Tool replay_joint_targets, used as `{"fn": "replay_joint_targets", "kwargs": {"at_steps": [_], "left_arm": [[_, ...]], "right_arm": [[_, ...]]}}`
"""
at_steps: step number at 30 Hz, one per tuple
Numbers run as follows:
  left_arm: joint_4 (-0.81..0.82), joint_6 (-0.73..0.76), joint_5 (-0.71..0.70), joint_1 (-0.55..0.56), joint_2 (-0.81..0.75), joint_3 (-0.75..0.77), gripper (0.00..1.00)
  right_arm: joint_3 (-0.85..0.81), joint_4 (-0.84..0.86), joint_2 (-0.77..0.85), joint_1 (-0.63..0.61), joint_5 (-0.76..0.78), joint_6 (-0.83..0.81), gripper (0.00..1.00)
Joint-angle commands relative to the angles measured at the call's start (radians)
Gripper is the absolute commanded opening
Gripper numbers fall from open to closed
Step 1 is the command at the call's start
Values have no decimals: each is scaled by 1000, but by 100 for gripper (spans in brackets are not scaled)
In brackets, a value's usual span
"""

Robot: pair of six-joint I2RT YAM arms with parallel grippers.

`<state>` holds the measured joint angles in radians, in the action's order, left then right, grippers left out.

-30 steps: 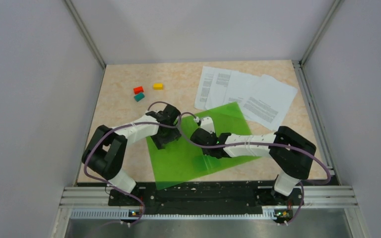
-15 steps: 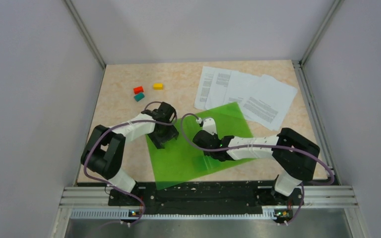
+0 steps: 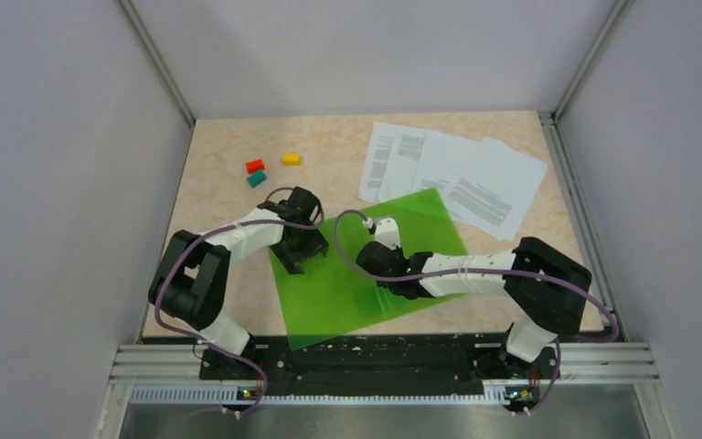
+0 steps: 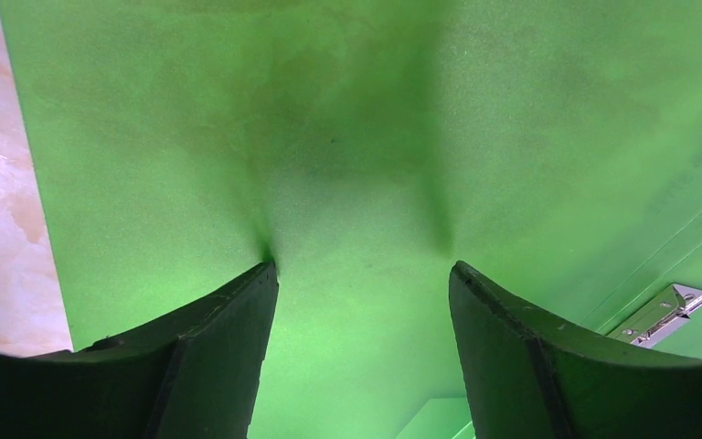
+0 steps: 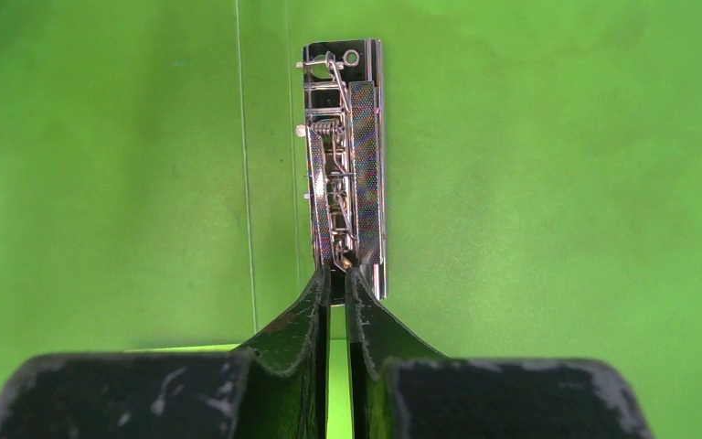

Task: Put the files into the folder

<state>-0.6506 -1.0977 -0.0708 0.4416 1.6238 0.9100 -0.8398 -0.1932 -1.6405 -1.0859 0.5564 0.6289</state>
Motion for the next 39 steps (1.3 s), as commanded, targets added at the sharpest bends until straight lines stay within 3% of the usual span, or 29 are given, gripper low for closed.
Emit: {"fn": "replay_joint_targets", "kwargs": {"at_steps": [1,10,19,22,29,34,39], "left_arm": [[96,25,-81,-11,141,-104,75],[98,117,-75,-11,133,-49,79],[98,349,-23,-9,140,73,81],[89,406,-4,-6,146,112,81],[72,484,39,7,116,192,80],[18,519,50,18,71,292,81],[-36,529,45,20,9,358,81]], "right_arm": [[18,-249,-4,16,79,-51,7],[-91,-277,73,37,-3,-64,13],[-179,-216,152,191,-176,-110,43],[-151,-194,203,260,-266,-107,47],[38,-70,326,281,-451,-71,37],[139,77,348,281,-632,-50,20],[147,182,292,281,-709,-34,18]]}}
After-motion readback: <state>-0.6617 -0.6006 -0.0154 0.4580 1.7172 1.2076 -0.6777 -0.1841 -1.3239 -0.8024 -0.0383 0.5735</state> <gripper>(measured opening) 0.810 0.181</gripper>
